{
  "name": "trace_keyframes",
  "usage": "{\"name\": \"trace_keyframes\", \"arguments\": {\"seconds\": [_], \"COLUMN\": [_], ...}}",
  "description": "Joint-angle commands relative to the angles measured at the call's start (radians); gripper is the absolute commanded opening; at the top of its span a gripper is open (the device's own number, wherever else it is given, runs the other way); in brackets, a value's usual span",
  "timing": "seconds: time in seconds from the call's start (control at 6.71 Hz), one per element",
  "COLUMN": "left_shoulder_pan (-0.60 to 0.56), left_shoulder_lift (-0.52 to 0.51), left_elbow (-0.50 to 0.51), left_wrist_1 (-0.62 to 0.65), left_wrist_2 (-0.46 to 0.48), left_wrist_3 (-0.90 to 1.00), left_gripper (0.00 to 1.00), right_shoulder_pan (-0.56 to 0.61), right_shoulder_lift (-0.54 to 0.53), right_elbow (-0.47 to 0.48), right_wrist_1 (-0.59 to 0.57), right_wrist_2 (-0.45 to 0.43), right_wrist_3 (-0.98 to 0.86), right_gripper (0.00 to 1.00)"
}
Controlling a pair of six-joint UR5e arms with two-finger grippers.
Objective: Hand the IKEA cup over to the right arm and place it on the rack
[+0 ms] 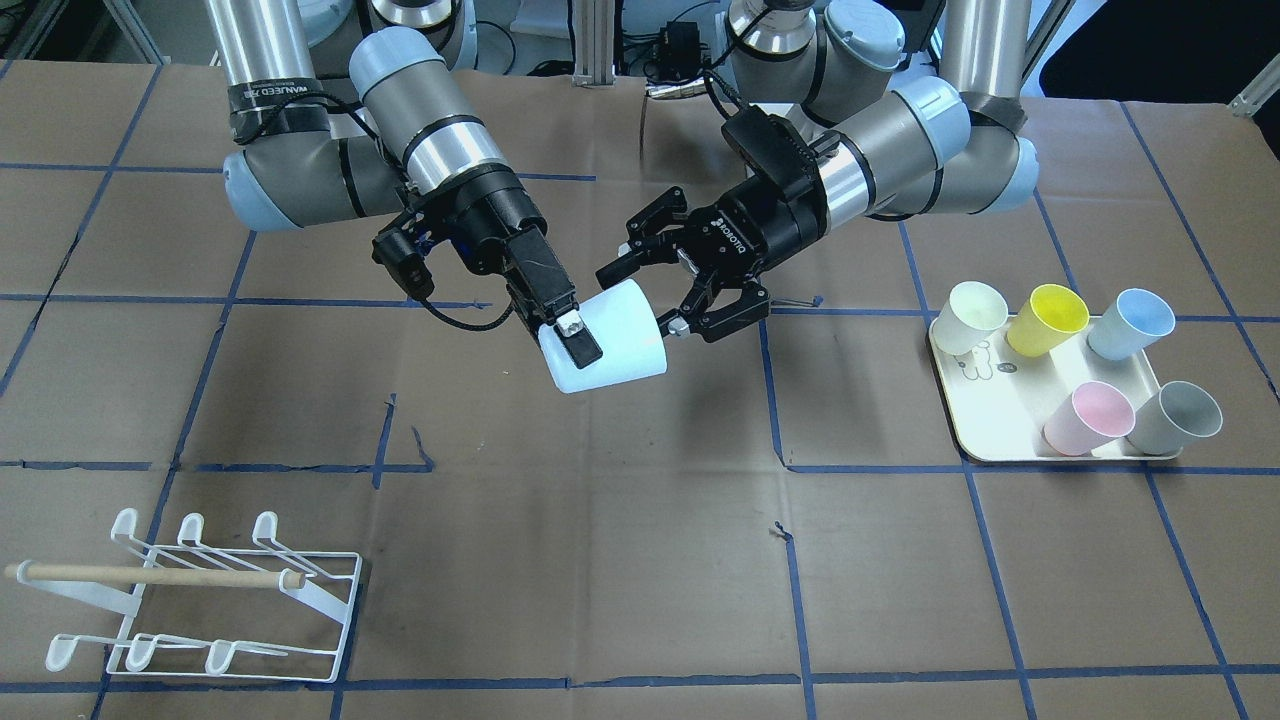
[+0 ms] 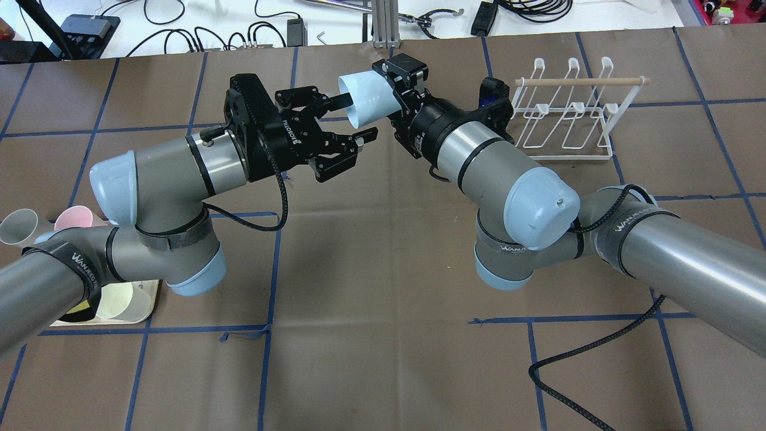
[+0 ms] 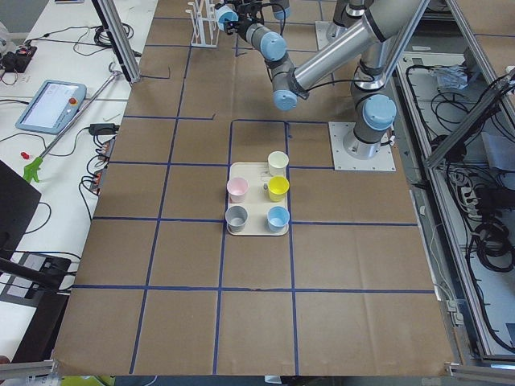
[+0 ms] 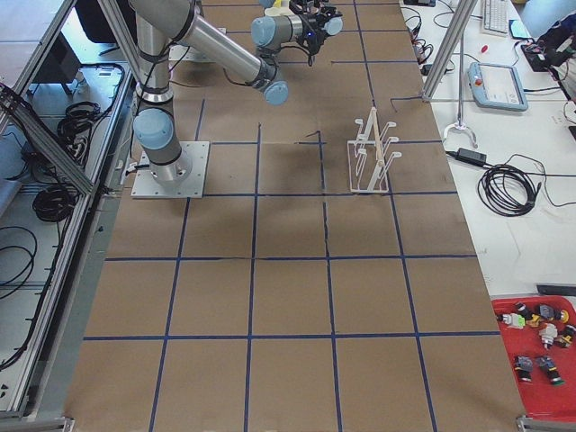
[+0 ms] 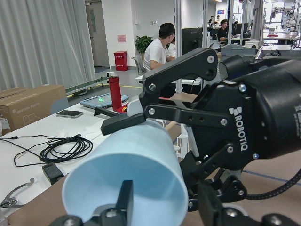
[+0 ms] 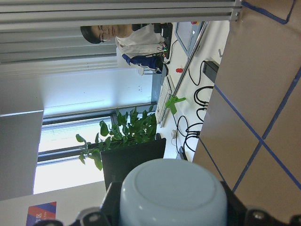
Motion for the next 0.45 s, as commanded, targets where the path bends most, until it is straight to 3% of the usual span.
{"name": "trace_keyframes", "arguments": {"seconds": [0.0, 0.3], "left_shoulder_pan": [0.003, 0.025], "left_shoulder_lift": [0.036, 0.042], "left_elbow": [-0.008, -0.024], "left_wrist_1": [0.002, -0.001], "left_wrist_2": [0.002, 0.063], "left_wrist_3": [-0.051, -0.073], "left_gripper": [0.99, 0.99], "right_shoulder_pan": [-0.003, -0.014], "right_shoulder_lift": [0.004, 0.013], "right_elbow": [-0.004, -0.043], "right_wrist_1": [0.0, 0.002], "right_wrist_2": [0.002, 0.002], "right_wrist_3": [0.0, -0.002], "right_gripper": [0.53, 0.53]}}
